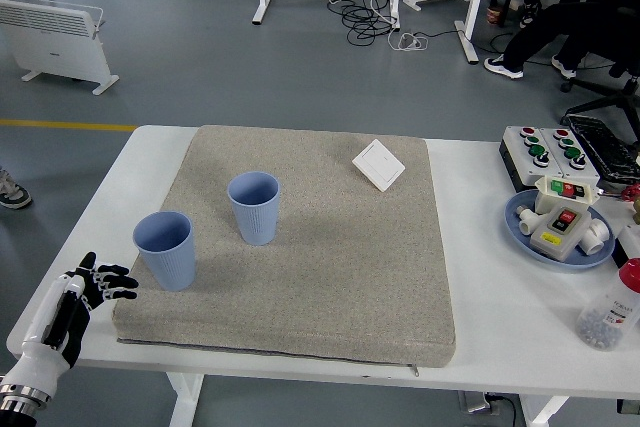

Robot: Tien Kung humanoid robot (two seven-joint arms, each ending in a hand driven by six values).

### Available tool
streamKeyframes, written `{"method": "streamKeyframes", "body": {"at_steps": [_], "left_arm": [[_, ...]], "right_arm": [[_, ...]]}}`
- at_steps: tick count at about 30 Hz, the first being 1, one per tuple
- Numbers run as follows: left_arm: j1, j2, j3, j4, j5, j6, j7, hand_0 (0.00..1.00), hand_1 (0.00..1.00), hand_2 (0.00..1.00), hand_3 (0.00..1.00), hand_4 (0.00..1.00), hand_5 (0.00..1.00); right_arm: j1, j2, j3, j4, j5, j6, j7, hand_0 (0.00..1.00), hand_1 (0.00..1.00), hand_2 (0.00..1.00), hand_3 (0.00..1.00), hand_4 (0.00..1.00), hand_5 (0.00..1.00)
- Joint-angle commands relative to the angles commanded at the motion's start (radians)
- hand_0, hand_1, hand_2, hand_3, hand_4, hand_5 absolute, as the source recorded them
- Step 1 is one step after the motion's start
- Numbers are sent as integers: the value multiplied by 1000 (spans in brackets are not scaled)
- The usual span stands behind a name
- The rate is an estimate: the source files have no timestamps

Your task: Push cup pick cup insert cup

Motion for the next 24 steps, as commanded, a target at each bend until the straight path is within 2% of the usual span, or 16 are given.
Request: {"method": "streamKeyframes", "body": {"at_steps": [1, 6, 7, 13, 24], "left_arm": [[-5, -3, 6, 5, 15, -1, 1, 566, 502, 468, 441, 587, 998], [-24, -11, 26, 25, 38, -5, 11, 566, 502, 468, 441, 587, 998], [-29, -12, 30, 29, 41, -8, 14, 601, 509, 471, 443, 592, 998], [-58, -18, 50, 58, 51, -17, 30, 617, 516, 476, 447, 598, 998], [-106, -12, 86, 107, 94, -30, 44, 622, 518, 477, 448, 601, 998]], "right_arm": [[0, 0, 0, 0, 0, 0, 0, 775, 686, 683, 568, 134, 474], [0, -1, -2, 0, 3, 1, -1, 775, 686, 683, 568, 134, 474], [0, -1, -3, 0, 4, 1, -1, 775, 686, 683, 568, 134, 474], [-1, -1, -4, 0, 4, 1, -2, 775, 685, 683, 568, 133, 474], [-3, -1, -3, 0, 2, 1, -2, 775, 685, 683, 568, 133, 474]]}}
